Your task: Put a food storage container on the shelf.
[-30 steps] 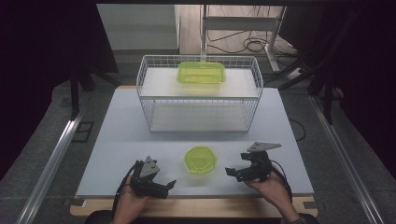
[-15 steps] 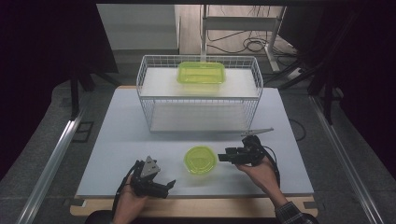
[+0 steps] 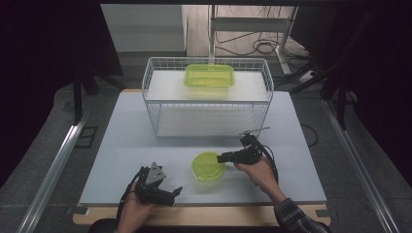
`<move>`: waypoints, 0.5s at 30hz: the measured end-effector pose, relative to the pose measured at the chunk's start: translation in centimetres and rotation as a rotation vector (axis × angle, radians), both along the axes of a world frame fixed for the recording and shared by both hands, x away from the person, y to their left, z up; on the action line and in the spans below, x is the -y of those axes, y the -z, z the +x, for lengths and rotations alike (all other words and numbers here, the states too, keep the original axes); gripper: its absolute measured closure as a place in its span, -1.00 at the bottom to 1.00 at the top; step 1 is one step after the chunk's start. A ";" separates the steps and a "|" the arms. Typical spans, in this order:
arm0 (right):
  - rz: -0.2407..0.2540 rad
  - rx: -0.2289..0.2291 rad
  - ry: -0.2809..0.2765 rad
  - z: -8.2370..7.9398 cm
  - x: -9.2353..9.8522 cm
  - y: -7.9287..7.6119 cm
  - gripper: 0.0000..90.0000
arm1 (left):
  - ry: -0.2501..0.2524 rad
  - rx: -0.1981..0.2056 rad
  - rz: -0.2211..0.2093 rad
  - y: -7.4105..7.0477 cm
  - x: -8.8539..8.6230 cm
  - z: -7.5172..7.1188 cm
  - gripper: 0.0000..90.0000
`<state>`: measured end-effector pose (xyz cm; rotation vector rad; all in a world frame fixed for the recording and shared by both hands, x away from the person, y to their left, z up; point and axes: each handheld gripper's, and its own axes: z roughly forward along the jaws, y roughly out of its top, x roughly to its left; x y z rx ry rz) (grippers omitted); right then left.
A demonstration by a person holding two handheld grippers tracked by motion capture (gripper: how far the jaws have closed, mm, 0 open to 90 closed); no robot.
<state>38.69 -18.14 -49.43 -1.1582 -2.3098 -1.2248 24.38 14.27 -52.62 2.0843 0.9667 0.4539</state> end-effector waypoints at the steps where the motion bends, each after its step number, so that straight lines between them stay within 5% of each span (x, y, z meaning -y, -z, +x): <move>1: 0.000 0.000 0.000 0.0 0.0 0.0 0.31 | 0.000 0.000 0.000 0.0 0.0 0.0 -0.99; 10: 0.066 -0.129 -0.008 0.6 0.2 0.7 0.78 | 0.003 -0.003 -0.002 0.0 0.0 0.0 -0.99; 15: 0.061 -0.124 -0.025 0.3 -0.1 0.2 0.80 | 0.003 -0.002 -0.002 0.0 0.0 0.0 -0.99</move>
